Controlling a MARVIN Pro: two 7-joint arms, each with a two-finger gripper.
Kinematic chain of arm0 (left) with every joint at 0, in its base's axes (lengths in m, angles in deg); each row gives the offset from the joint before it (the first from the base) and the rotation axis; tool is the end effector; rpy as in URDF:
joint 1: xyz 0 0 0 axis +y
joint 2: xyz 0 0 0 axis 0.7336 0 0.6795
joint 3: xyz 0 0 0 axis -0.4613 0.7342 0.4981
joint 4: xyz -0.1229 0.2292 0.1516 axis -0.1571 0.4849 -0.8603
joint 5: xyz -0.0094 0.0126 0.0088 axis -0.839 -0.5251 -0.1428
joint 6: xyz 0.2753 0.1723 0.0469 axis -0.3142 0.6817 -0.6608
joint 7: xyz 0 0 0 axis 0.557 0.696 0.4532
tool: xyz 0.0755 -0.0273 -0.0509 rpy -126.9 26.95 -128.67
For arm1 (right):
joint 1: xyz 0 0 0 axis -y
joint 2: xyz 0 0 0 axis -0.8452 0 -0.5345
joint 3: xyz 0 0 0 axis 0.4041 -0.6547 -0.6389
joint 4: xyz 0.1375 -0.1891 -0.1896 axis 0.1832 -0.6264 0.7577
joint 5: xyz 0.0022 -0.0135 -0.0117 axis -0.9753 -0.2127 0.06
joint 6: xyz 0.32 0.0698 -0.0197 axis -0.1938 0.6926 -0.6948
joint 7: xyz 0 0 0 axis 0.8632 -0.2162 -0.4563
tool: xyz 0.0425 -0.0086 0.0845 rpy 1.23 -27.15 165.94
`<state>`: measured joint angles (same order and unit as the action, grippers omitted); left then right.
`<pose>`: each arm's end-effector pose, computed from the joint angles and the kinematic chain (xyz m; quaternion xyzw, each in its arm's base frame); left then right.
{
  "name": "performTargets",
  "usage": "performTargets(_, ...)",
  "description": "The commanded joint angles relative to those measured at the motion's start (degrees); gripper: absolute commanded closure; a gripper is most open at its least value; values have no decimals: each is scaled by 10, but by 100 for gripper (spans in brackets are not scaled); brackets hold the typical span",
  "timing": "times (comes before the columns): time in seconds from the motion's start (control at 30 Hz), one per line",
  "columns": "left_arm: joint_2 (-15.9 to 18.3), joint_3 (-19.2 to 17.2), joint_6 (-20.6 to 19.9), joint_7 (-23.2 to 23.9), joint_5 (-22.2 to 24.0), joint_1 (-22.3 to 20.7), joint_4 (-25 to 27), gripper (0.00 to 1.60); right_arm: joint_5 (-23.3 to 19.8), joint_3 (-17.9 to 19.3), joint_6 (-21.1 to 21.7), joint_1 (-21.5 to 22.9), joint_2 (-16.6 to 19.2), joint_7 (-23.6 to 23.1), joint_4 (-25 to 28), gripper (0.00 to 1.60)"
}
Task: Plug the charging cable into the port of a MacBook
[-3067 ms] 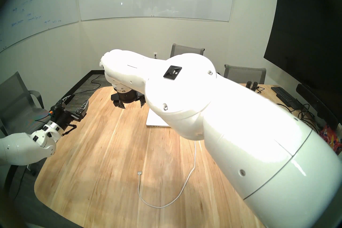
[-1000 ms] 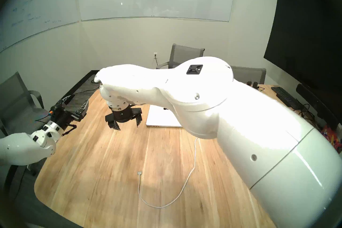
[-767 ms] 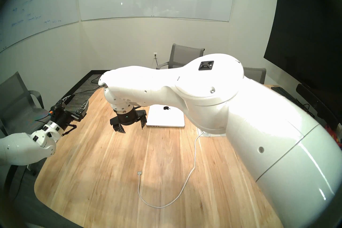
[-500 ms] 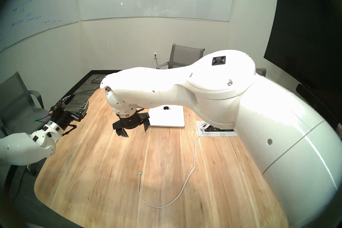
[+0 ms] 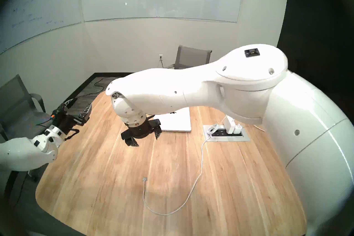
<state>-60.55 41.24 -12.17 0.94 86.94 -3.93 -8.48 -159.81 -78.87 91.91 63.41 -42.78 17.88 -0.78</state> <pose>0.4248 0.2442 -0.2603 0.6095 -0.1458 0.7789 0.0233 0.4391 0.3023 -0.1773 0.9711 0.2053 0.0949 0.0765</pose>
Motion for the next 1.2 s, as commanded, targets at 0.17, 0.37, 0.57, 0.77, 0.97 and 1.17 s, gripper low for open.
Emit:
performTargets(0.17,1,-7,3,0,0,-9,1,0,1,28,-80,15,77,61,120,0)
performTargets(0.37,1,-7,3,0,0,-9,1,0,1,44,-132,1,97,91,184,0)
performTargets(0.57,1,-8,4,0,0,-9,1,0,1,59,-188,-16,117,118,245,0)
performTargets(0.77,1,-8,4,-1,0,-9,1,0,1,72,-248,-27,138,147,308,0)
performTargets(0.97,1,-8,4,-1,-1,-9,1,0,1,73,-292,-28,149,150,351,0)
performTargets(1.17,1,-8,4,-1,-1,-9,1,0,1,69,-285,-45,115,151,324,0)
